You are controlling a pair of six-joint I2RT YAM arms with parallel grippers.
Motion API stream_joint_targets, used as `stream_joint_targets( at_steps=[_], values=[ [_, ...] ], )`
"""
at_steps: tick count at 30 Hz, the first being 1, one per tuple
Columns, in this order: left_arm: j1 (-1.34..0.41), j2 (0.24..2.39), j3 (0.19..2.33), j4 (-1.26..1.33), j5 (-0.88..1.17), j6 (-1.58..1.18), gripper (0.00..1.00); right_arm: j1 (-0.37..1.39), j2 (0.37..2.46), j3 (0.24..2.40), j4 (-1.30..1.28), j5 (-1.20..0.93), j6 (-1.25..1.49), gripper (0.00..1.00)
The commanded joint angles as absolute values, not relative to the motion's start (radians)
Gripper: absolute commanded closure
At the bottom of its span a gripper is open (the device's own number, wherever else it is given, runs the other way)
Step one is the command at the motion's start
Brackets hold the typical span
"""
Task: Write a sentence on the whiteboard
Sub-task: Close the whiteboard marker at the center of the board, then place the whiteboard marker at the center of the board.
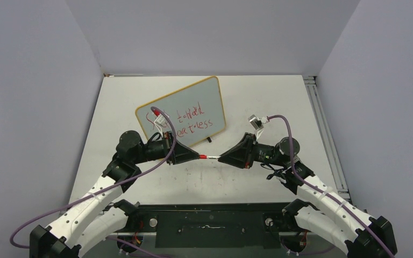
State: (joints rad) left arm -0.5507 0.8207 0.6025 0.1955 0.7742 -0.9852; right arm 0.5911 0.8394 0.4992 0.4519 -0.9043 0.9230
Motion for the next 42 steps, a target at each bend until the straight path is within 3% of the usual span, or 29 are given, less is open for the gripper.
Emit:
stream_joint_targets(
  at_steps=[1, 17, 21, 23, 26, 29, 33, 39, 42],
  values=[
    [-0.563, 0.806, 0.603, 0.318, 0.825, -1.023, 1.0, 0.618, 0.841, 0.504, 0.61, -0.854, 0.898, 0.95],
    [-0.632, 0.809, 0.597, 0.363, 0.803, -1.003, 1.0, 0.725, 0.911, 0.547, 0.654, -0.826, 0.867, 0.95],
    [-0.604, 0.804, 0.644, 0.173, 0.768, -0.869, 0.98, 0.722, 0.882, 0.564, 0.501, -0.758, 0.797, 0.95],
    [-0.565, 0.796, 0.688, 0.054, 0.741, -0.759, 0.81, 0.713, 0.848, 0.572, 0.391, -0.702, 0.748, 0.95],
    [-0.495, 0.787, 0.761, -0.117, 0.693, -0.62, 0.48, 0.681, 0.783, 0.576, 0.203, -0.579, 0.7, 0.95],
    [-0.427, 0.771, 0.823, -0.231, 0.621, -0.515, 0.29, 0.632, 0.76, 0.585, -0.002, -0.427, 0.659, 0.95],
    [-0.384, 0.737, 0.869, -0.319, 0.482, -0.387, 0.17, 0.625, 0.788, 0.548, -0.147, -0.264, 0.635, 0.94],
    [-0.343, 0.654, 0.869, -0.401, 0.123, -0.325, 0.03, 0.619, 0.877, 0.487, -0.143, -0.166, 0.624, 0.93],
    [-0.316, 0.607, 0.845, -0.396, 0.025, -0.299, 0.04, 0.608, 0.927, 0.461, -0.135, -0.128, 0.619, 0.89]
  ],
)
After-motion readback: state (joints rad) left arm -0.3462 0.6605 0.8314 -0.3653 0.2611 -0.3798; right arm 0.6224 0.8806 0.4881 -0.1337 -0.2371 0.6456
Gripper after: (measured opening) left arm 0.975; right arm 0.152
